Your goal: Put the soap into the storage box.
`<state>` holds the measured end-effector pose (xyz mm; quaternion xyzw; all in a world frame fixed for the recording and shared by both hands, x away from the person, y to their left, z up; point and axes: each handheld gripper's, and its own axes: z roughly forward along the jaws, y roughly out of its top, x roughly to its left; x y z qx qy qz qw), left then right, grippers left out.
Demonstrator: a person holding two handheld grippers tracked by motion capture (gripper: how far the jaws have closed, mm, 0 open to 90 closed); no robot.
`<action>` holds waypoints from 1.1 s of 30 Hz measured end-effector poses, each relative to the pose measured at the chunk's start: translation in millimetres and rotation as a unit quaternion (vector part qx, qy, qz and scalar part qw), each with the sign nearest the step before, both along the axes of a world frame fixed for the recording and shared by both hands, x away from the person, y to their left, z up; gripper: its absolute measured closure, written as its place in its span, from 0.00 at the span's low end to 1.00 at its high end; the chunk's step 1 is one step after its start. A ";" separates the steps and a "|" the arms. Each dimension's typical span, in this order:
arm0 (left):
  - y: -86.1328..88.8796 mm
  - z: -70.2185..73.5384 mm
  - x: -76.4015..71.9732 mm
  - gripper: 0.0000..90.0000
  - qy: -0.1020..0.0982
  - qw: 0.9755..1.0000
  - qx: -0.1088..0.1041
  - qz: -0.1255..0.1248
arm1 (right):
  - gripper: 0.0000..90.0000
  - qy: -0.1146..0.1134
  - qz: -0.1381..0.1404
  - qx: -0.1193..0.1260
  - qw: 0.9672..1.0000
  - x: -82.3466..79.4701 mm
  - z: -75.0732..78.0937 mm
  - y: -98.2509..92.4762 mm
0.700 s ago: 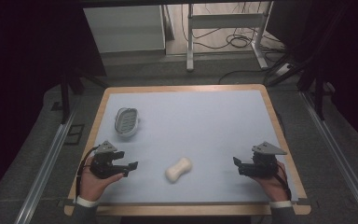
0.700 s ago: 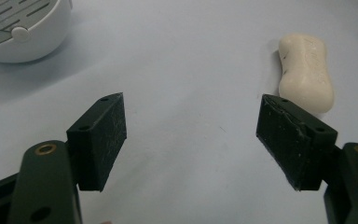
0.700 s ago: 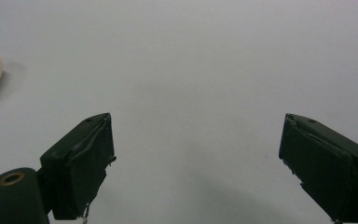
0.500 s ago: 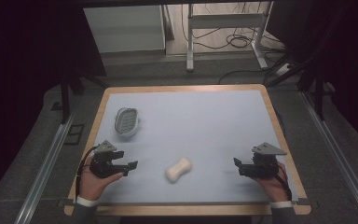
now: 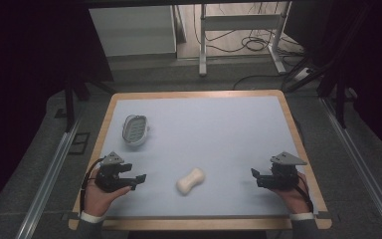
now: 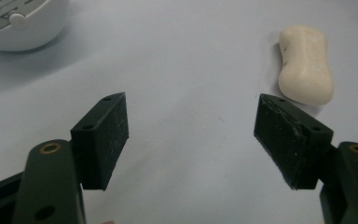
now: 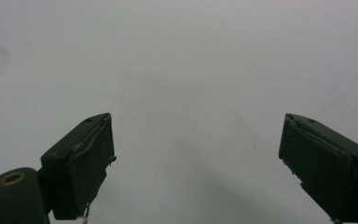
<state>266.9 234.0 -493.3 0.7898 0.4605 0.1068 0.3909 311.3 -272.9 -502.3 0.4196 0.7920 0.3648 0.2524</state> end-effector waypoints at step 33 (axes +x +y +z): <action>-46.0 32.4 8.1 0.32 0.007 0.998 0.028 -0.049 | 0.11 0.002 -0.019 0.011 1.000 -3.9 2.5 -12.7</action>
